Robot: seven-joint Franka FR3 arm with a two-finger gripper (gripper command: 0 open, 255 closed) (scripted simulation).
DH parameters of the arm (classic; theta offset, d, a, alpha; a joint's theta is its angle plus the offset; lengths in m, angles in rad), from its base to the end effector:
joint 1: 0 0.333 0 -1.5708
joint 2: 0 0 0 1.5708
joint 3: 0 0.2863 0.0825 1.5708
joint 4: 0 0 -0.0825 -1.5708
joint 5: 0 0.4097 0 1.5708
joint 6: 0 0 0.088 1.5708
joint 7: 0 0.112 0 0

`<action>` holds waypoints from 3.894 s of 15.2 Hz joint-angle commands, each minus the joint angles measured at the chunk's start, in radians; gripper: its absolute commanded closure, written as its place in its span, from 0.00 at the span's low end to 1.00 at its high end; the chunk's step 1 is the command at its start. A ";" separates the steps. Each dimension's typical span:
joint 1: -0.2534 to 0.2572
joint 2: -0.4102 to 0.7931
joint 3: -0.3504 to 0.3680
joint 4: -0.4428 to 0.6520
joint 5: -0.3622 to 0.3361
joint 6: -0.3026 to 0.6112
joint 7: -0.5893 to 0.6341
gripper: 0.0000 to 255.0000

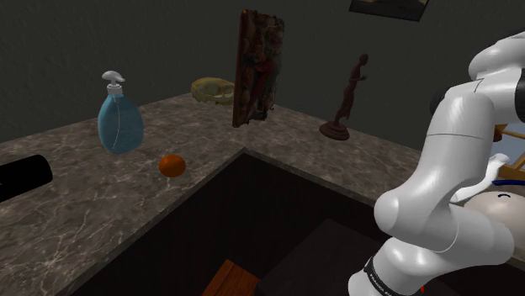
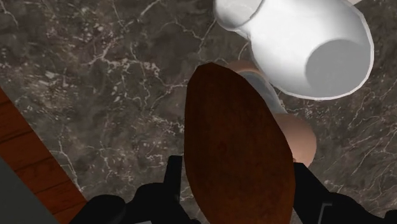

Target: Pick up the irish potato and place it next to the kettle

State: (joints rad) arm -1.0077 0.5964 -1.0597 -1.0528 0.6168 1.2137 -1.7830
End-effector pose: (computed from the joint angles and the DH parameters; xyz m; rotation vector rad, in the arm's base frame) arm -0.0471 -0.6541 0.5621 -2.9779 0.1144 -0.2066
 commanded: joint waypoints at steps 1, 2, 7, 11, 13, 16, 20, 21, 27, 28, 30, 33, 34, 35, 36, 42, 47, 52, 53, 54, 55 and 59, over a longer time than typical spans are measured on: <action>0.024 -0.007 -0.008 -0.047 -0.009 0.033 -0.010 1.00; 0.037 -0.011 -0.012 -0.071 -0.013 0.049 -0.014 1.00; 0.090 -0.024 -0.025 -0.177 -0.028 0.127 -0.032 1.00; 0.123 -0.028 -0.032 -0.249 -0.032 0.184 -0.045 1.00; 0.136 -0.028 -0.034 -0.281 -0.033 0.211 -0.051 1.00; 0.152 -0.027 -0.035 -0.326 -0.031 0.250 -0.061 1.00; 0.169 -0.022 -0.034 -0.380 -0.026 0.300 -0.073 1.00; 0.173 -0.020 -0.033 -0.393 -0.024 0.312 -0.077 1.00; 0.187 -0.004 -0.025 -0.460 -0.008 0.380 -0.097 1.00; 0.189 0.000 -0.023 -0.470 -0.005 0.391 -0.100 1.00; 0.191 0.007 -0.018 -0.490 0.002 0.412 -0.107 1.00; 0.193 0.019 -0.010 -0.516 0.013 0.443 -0.118 1.00; 0.193 0.023 -0.007 -0.524 0.017 0.453 -0.122 1.00; 0.193 0.027 -0.004 -0.532 0.022 0.463 -0.125 1.00; 0.192 0.034 0.001 -0.543 0.028 0.477 -0.131 1.00; 0.193 0.034 0.000 -0.543 0.028 0.477 -0.131 1.00; 0.197 0.032 -0.002 -0.550 0.027 0.480 -0.131 0.00; 0.172 0.026 -0.007 -0.482 0.014 0.419 -0.118 0.00; 0.158 0.023 -0.009 -0.448 0.008 0.388 -0.111 0.00; 0.147 0.022 -0.009 -0.420 0.005 0.364 -0.106 0.00; 0.147 0.022 -0.009 -0.420 0.005 0.364 -0.106 0.00; 0.147 0.022 -0.009 -0.420 0.005 0.364 -0.106 0.00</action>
State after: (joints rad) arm -0.8609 0.6190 -1.0685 -1.4730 0.6222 1.5785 -1.8893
